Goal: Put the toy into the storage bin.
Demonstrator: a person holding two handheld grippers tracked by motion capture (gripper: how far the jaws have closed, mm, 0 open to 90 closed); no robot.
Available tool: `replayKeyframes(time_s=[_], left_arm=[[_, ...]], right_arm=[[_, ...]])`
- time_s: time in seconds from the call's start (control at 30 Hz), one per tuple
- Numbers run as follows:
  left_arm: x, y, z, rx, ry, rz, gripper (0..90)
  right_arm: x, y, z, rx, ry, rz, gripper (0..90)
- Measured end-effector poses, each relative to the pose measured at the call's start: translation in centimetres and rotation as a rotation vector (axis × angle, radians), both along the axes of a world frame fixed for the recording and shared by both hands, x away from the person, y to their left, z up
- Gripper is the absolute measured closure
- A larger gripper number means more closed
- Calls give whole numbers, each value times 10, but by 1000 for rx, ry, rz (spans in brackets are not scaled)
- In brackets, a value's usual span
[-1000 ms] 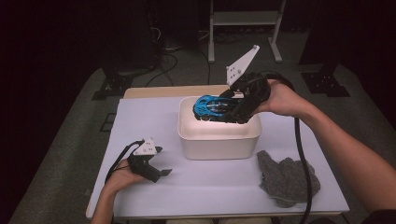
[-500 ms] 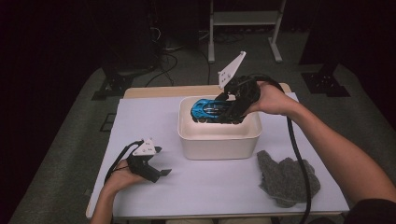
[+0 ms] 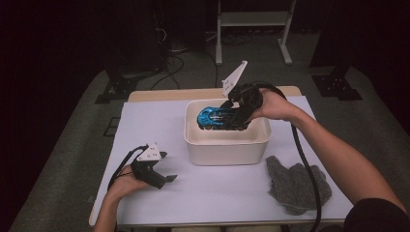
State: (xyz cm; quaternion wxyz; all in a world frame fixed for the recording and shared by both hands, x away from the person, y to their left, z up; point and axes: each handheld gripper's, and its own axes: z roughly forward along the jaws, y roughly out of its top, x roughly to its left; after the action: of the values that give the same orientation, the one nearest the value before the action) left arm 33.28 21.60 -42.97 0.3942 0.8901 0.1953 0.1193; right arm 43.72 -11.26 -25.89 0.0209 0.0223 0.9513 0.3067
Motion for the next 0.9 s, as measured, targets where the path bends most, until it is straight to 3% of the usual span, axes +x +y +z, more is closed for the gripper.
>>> replayKeyframes(time_s=[0.43,0.9], left_arm=[[0,0,0,2,0,-1,70],[0,0,-1,12,1,-6,70]], right_arm=[[10,5,-33,-11,43,10,274],[15,8,-56,-27,80,2,274]])
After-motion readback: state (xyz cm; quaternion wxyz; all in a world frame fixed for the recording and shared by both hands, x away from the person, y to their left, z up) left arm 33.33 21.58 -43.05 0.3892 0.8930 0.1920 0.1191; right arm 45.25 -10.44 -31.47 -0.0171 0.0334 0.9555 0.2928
